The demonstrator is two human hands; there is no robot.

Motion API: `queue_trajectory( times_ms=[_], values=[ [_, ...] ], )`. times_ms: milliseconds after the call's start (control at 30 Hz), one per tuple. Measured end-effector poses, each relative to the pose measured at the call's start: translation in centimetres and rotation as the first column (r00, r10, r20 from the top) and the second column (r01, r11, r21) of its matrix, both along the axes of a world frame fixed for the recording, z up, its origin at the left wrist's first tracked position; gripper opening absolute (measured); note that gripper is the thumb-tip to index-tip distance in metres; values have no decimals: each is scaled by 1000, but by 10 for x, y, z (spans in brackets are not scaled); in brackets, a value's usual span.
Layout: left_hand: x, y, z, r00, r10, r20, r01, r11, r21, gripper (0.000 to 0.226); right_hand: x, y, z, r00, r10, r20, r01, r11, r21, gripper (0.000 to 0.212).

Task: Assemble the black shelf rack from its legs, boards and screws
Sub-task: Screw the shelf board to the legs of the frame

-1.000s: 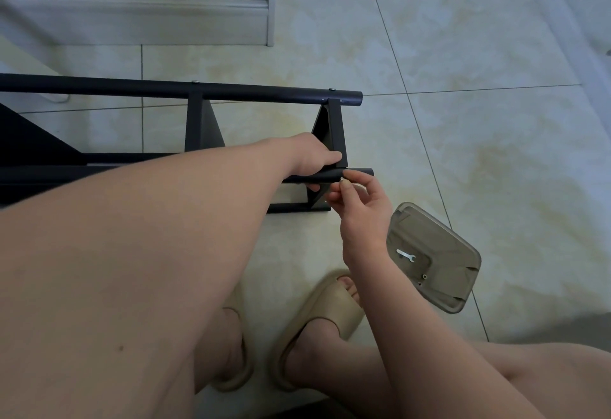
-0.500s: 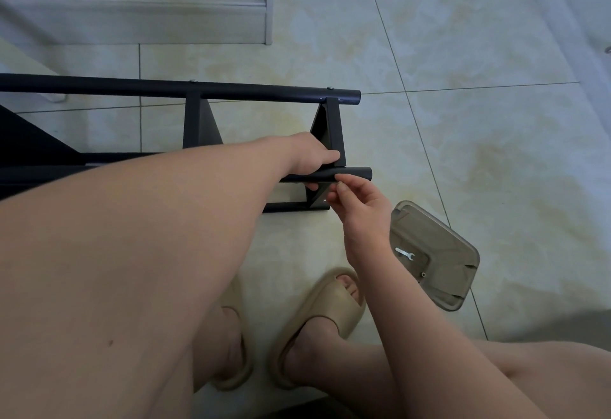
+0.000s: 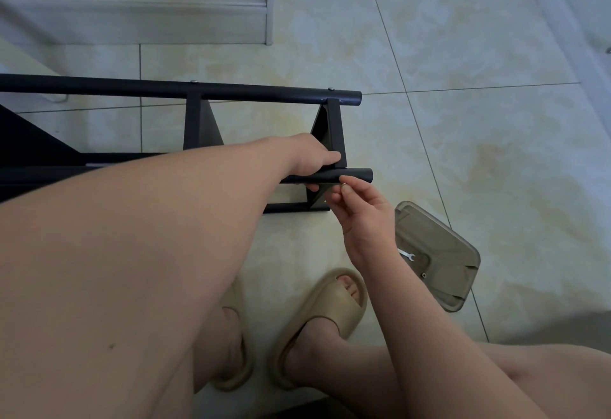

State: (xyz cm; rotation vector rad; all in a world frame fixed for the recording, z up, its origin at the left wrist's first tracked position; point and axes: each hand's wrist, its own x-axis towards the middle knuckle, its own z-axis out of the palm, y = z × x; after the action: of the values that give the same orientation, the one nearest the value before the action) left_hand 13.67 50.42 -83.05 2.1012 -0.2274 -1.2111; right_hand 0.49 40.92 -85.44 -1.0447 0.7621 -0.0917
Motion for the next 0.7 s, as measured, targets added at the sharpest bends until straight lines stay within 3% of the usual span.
queue_trajectory(
  times_ms=[167, 333, 467, 700],
  values=[
    [0, 0, 1, 999, -35, -9, 35, 999, 19, 48, 1, 0, 0, 996, 82, -36, -89, 934, -345, 27],
    [1, -1, -1, 1000, -18, 15, 18, 999, 28, 46, 0, -2, -1, 989, 132, -59, -144, 845, -516, 34],
    [1, 0, -3, 1000, -21, -3, 21, 1000, 16, 48, 0, -5, -1, 986, 152, -65, -163, 830, -534, 36],
    [2, -1, -5, 1000, -3, -2, 3, 1000, 4, 49, -1, -3, -2, 993, 118, -27, -118, 903, -412, 30]
  ],
)
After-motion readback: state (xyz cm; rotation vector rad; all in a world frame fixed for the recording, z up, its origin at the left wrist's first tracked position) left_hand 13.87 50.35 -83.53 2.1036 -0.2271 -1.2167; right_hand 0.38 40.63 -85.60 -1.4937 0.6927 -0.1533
